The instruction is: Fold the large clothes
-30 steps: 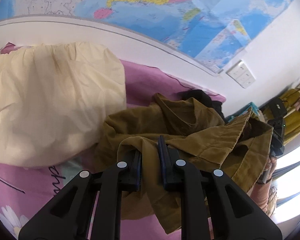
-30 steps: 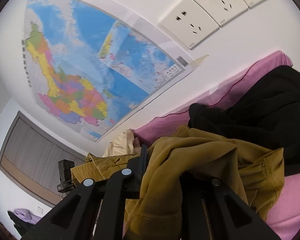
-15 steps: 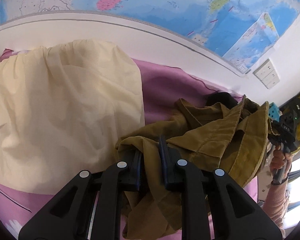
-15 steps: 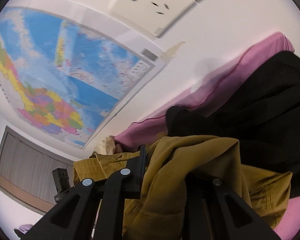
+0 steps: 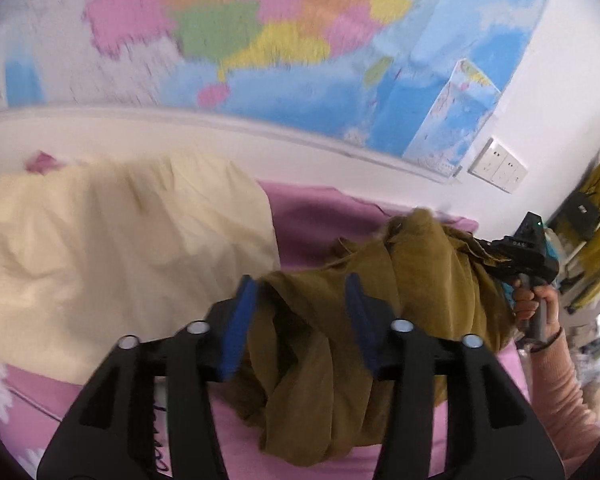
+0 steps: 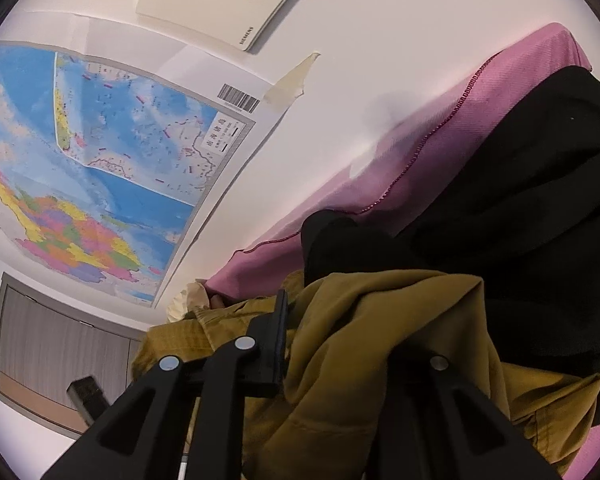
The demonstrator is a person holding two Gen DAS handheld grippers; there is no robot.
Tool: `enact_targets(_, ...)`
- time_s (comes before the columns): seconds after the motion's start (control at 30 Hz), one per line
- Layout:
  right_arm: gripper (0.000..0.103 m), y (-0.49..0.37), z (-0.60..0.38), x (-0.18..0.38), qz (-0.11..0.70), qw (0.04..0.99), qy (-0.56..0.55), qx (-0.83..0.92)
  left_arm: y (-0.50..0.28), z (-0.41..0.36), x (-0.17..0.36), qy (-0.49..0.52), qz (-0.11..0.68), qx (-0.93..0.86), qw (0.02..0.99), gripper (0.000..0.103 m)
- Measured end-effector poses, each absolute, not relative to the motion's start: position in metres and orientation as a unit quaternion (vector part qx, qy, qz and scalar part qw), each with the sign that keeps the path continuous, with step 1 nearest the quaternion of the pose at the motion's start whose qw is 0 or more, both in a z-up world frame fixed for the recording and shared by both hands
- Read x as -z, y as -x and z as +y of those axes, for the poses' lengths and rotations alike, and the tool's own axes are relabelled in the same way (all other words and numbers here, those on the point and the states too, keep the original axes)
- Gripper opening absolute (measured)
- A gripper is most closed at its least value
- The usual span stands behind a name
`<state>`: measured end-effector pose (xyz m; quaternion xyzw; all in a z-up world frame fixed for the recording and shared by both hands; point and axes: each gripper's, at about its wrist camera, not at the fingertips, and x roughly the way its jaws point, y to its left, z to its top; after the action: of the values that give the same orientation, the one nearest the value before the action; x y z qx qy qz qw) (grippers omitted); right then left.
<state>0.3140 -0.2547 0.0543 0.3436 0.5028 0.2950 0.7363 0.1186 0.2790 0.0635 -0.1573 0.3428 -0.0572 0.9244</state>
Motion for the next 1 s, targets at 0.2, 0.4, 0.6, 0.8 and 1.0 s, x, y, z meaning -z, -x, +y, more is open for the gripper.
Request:
enact_targets(0.2,0.043,-0.315,-0.246,-0.062,0.498,0.739,-0.341,-0.298,-0.127,0.238,-0.045,0.096,0.367,0.073,0.923,0.052)
enact_targets(0.4,0.063,-0.298,-0.246,-0.102,0.465,0.757,-0.313,-0.337,-0.171,0.229,0.01,0.088,0.434,0.045,0.895,0.048)
enact_targets(0.6,0.063,-0.264,-0.244,-0.131,0.421,0.831,-0.163,-0.325,-0.178,0.236,0.02,0.105,0.434,0.047,0.894,0.048)
enact_targets(0.8,0.051,-0.292,-0.236,-0.078,0.463,0.853,-0.071,-0.232,-0.186,0.229,0.03,0.093,0.442,0.031,0.892,0.048)
enact_targets(1.0,0.046,-0.324,-0.256,-0.021,0.514,0.819,-0.142,-0.21,-0.188,0.226,0.039,0.094,0.442,0.032,0.891,0.051)
